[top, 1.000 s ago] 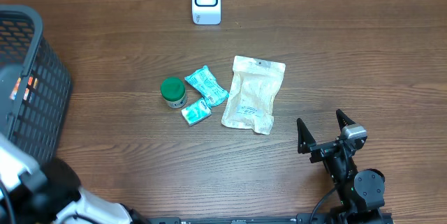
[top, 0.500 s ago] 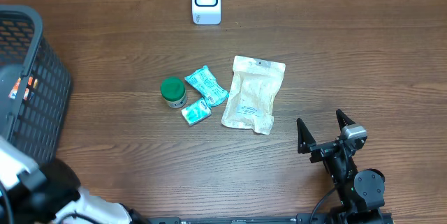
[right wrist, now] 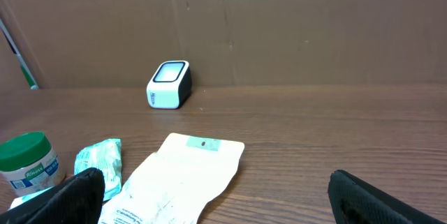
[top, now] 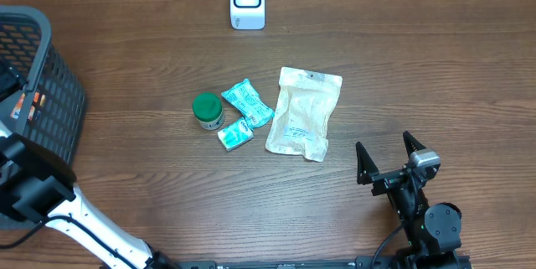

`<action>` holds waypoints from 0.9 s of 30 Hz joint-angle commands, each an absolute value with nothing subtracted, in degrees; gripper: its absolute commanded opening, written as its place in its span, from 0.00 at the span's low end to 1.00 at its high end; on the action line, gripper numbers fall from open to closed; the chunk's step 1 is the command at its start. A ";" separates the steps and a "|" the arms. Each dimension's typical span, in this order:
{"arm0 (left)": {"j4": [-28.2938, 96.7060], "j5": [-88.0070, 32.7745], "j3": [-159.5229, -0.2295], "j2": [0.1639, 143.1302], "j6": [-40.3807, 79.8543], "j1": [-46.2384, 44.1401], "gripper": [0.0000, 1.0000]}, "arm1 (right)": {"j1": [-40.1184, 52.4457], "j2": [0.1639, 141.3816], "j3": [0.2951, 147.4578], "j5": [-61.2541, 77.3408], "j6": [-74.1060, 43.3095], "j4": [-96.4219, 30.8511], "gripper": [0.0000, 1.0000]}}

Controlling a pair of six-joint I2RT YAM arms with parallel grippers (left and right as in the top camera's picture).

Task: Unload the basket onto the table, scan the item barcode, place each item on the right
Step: 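Grasp the orange Kleenex packet with the left gripper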

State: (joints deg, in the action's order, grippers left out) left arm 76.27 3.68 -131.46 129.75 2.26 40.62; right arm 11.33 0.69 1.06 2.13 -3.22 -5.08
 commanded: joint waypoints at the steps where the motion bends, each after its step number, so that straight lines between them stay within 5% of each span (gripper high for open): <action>1: 74.87 4.89 -131.17 132.88 -0.99 40.91 0.81 | 11.55 0.16 0.47 2.20 -3.14 -4.67 1.00; 21: 68.31 0.36 -130.91 143.31 -12.32 40.88 0.82 | 11.55 0.16 0.47 2.20 -3.14 -4.67 1.00; 24: 68.62 0.38 -130.52 143.72 -12.64 40.91 0.67 | 11.55 0.16 0.47 2.20 -3.14 -4.67 1.00; 27: 68.73 0.38 -130.54 143.72 -12.86 40.91 0.30 | 11.55 0.16 0.47 2.20 -3.14 -4.67 1.00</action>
State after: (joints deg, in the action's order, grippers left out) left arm 68.36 1.83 -131.46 142.41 -11.22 40.62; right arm 11.33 0.69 1.06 2.13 -3.22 -5.06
